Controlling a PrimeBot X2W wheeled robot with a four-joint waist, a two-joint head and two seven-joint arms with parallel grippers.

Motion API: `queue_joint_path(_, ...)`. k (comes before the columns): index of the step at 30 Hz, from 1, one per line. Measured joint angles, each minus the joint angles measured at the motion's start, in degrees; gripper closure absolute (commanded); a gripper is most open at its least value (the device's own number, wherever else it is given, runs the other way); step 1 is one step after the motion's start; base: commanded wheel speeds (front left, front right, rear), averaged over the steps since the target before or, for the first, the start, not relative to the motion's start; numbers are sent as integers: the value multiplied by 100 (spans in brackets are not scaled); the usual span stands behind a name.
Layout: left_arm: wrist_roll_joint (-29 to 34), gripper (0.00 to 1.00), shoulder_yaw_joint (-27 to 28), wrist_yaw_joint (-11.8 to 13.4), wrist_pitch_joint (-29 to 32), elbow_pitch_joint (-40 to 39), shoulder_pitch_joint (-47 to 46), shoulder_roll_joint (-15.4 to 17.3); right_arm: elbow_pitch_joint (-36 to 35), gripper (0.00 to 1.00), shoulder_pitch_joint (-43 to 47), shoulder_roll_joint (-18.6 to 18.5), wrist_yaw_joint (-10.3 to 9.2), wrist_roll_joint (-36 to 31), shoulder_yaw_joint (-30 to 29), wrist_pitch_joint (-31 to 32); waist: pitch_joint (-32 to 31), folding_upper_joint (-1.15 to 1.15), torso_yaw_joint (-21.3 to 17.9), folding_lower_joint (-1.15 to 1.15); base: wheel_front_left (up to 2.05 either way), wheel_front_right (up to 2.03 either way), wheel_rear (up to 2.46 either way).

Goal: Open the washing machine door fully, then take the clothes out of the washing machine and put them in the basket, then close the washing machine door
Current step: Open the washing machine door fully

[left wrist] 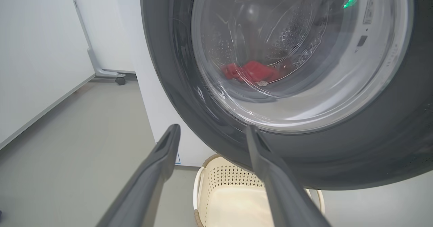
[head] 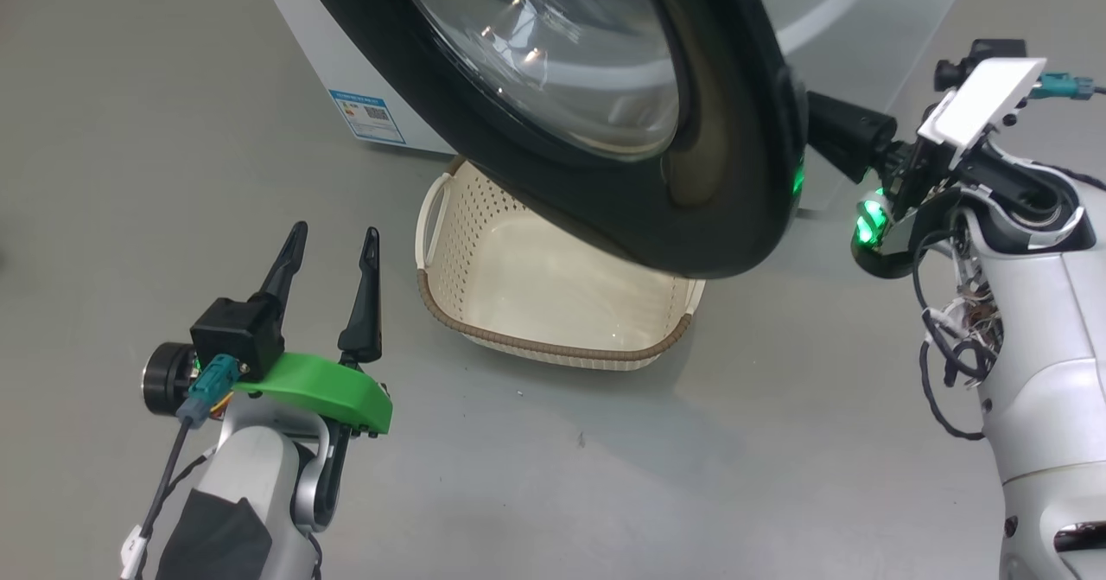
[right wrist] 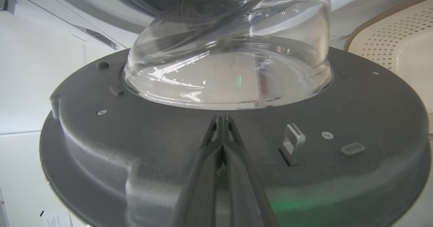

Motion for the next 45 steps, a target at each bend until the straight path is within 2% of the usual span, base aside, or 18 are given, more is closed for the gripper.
queue_joint_path(17,-24,0,1,2,1,225,336,10,-552,100,801,219,33,168,578,356,-485,0,97,0,0,0,0)
queue_joint_path(32,-101,0,-46,15,19,316,564,7,-1000,100,1411,259,34,365,1079,455,-741,0,494,0,0,0,0)
queue_joint_path(45,-135,0,-76,57,27,314,660,3,-1385,100,1655,261,34,896,1864,325,-843,0,846,0,0,0,0)
